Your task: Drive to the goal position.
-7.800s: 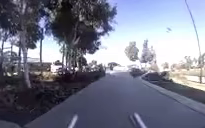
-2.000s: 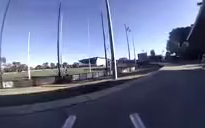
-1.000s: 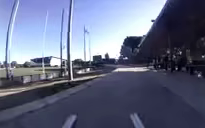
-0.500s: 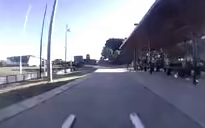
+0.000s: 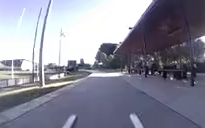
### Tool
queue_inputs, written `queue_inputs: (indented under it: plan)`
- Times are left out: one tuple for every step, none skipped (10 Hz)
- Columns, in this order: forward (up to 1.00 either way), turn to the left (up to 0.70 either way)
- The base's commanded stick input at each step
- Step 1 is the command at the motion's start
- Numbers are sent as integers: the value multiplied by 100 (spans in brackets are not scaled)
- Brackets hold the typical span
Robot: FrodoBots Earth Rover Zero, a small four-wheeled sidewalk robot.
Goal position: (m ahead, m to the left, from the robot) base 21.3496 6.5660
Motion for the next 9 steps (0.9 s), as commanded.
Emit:
queue_inputs:
  plan:
    - [100, 0]
    - [100, 0]
    - [100, 0]
    - [100, 0]
    - [100, 0]
    - [100, 0]
    - [100, 0]
    - [100, 0]
    - [100, 0]
